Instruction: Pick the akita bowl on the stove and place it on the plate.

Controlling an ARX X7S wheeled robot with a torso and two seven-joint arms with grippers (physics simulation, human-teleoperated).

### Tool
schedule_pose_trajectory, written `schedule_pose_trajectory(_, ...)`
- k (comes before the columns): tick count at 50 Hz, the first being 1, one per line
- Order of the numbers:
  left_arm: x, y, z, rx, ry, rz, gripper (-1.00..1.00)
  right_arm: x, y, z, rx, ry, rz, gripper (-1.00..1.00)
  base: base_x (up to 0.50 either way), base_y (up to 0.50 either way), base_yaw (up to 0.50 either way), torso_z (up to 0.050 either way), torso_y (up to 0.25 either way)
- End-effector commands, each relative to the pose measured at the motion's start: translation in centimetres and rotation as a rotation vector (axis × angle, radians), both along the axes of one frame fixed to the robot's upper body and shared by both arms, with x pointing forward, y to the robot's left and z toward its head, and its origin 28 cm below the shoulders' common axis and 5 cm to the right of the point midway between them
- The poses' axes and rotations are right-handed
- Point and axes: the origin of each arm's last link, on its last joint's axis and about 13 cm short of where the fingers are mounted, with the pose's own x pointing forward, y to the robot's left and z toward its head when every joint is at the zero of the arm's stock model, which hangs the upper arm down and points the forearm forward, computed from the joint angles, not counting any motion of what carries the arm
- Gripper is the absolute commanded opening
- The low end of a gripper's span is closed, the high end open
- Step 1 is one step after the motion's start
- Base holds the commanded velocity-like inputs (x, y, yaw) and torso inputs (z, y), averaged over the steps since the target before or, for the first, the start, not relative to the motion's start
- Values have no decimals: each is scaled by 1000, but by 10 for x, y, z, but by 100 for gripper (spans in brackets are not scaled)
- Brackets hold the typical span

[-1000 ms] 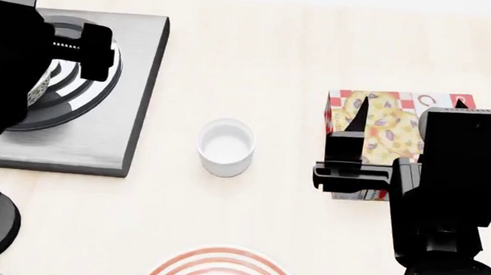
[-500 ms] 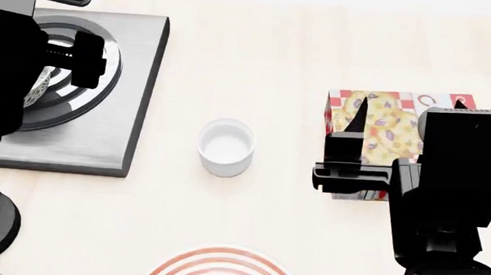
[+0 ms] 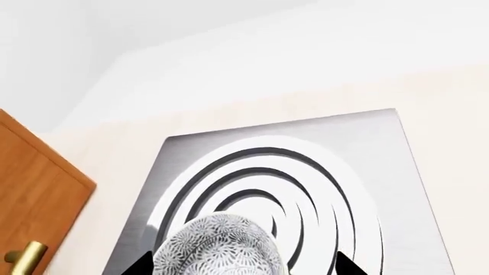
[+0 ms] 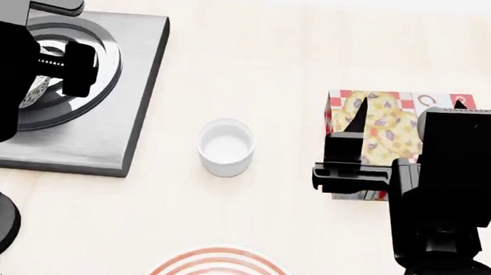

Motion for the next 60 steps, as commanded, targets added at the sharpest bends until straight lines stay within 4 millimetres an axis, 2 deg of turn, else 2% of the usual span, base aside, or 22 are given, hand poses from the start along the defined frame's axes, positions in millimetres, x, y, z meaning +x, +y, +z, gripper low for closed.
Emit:
schedule_pose_trajectory(1, -1, -2, -3, -30, 17, -13, 100, 1, -1, 1, 23, -9, -6, 100, 0, 0, 0, 0, 0)
schedule_pose_trajectory(36, -2, 1, -25, -21, 65, -6, 100, 1, -1, 0, 20, -8, -3, 100, 0, 0, 0, 0, 0)
schedule_pose_trajectory(60, -4, 6, -31, 3, 81, 5, 100, 1, -1, 0, 18, -8, -2, 100, 0, 0, 0, 0, 0)
